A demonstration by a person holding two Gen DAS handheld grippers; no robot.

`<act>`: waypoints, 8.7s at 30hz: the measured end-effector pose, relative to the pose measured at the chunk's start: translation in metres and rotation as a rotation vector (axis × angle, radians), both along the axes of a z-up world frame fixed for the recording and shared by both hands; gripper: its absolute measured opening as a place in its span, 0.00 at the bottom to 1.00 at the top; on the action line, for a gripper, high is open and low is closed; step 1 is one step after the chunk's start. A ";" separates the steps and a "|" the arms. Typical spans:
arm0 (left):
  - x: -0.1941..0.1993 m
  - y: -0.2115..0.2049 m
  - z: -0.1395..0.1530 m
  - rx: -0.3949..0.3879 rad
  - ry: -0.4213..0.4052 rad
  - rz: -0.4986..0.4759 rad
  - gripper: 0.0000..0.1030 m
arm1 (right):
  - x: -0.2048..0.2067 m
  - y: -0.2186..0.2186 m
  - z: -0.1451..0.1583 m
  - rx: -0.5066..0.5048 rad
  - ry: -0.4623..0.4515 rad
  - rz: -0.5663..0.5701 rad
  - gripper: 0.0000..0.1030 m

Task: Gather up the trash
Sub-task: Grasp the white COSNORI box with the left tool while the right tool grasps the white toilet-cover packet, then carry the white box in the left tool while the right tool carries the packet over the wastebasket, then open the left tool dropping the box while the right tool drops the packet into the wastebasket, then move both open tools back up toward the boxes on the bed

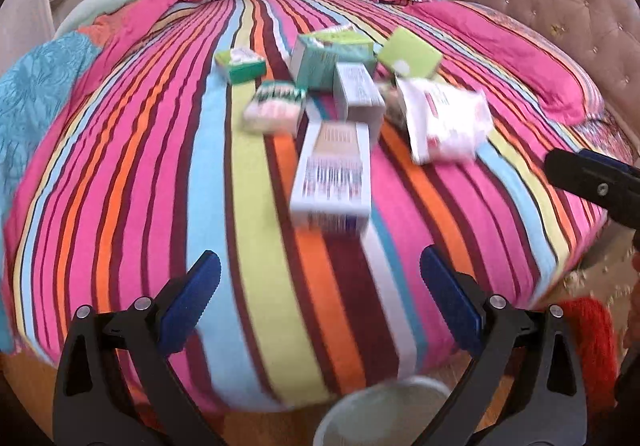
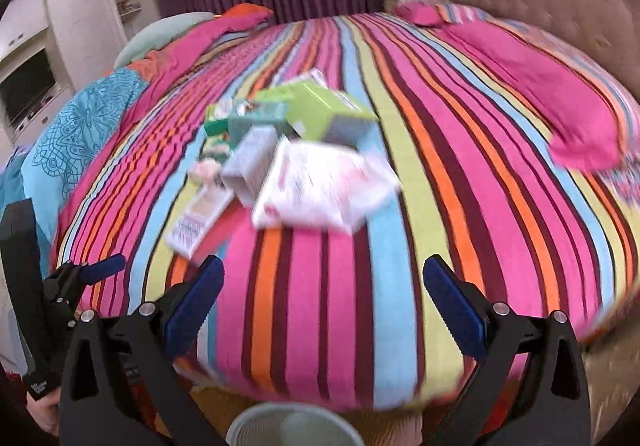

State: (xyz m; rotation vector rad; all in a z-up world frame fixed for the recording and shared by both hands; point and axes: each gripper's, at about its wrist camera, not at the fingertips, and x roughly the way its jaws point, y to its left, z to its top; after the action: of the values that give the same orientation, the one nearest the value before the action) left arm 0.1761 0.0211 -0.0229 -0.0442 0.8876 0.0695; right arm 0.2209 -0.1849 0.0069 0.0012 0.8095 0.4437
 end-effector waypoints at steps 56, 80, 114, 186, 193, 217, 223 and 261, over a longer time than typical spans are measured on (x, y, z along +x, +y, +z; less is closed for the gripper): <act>-0.013 -0.016 0.036 -0.003 -0.027 -0.080 0.46 | 0.009 -0.048 0.028 0.201 0.107 -0.001 0.48; -0.148 -0.025 -0.043 -0.054 0.161 -0.101 0.46 | -0.104 -0.046 -0.044 0.221 0.342 0.095 0.48; -0.144 -0.031 -0.131 -0.180 0.563 -0.103 0.46 | -0.121 -0.031 -0.154 0.094 0.764 0.038 0.48; -0.126 -0.044 -0.248 -0.235 0.999 -0.019 0.83 | -0.110 -0.028 -0.265 -0.006 1.223 -0.204 0.86; -0.128 -0.038 -0.231 -0.230 0.943 0.002 0.83 | -0.111 -0.031 -0.254 0.014 1.189 -0.201 0.86; -0.143 -0.033 -0.100 -0.087 0.436 -0.058 0.83 | -0.100 -0.029 -0.088 0.075 0.373 -0.008 0.93; -0.143 -0.023 -0.051 0.005 0.199 -0.014 0.83 | -0.104 -0.026 -0.055 0.105 0.196 0.011 0.93; -0.008 0.041 0.010 -0.076 0.034 0.079 0.83 | 0.004 -0.032 0.006 0.155 -0.010 0.061 0.93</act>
State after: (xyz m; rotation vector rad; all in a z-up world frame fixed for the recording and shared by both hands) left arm 0.1677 0.0621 -0.0128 -0.1499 0.9224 0.1109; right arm 0.2247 -0.2166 0.0126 0.1182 0.7649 0.5628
